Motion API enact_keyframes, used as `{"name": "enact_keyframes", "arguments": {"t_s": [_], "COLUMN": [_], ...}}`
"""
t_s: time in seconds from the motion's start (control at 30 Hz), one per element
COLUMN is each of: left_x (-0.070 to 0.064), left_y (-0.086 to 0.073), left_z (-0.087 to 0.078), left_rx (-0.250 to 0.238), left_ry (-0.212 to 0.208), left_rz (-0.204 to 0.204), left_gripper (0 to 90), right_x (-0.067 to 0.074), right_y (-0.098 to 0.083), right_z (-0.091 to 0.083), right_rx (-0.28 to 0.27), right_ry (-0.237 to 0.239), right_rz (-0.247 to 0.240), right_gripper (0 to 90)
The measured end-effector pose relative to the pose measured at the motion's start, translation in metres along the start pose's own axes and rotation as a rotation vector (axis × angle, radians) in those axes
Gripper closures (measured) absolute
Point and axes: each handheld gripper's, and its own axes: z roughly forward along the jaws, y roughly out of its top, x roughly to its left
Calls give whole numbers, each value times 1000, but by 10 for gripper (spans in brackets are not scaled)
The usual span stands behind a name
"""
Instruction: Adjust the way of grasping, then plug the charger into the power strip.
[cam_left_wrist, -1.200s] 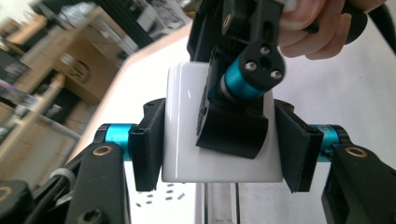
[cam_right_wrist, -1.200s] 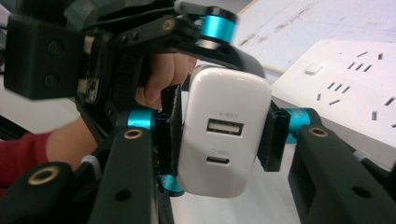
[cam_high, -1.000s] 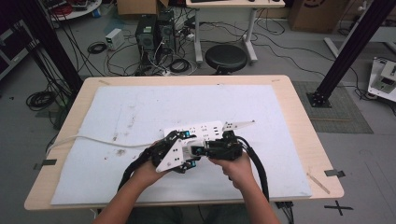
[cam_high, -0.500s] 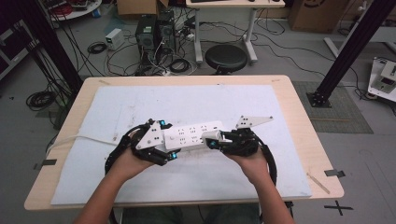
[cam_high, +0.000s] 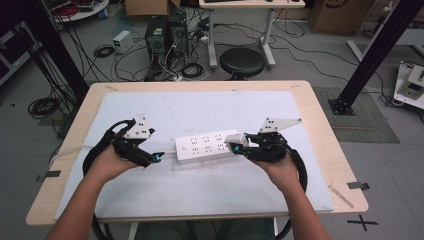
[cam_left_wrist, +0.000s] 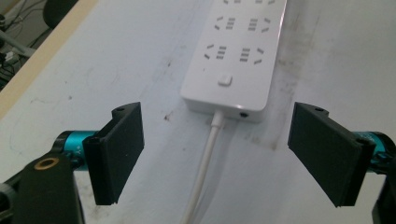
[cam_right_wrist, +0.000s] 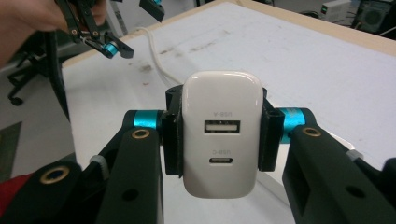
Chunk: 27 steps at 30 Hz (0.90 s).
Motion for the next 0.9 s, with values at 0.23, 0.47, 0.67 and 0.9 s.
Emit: {"name": "enact_keyframes", "arguments": {"t_s": [0.23,0.47,0.67,0.9], "left_x": [12,17,18,18], "left_y": [-3,-7,-16,-21], "left_z": [-8,-12,-10,-10], "left_rx": [15,10,14,16], "left_ry": [28,44,40,38], "left_rz": [-5,-31,-52,-62], "left_gripper": [185,185,185,185], "right_x": [-7,-8,-6,-7], "right_y": [-1,3,9,23], "right_z": [-2,-3,3,13], "right_rx": [35,76,126,230], "right_ry": [-25,-48,-69,-96], "right_rz": [-5,-65,-147,-218], "right_gripper": [633,633,633,633]}}
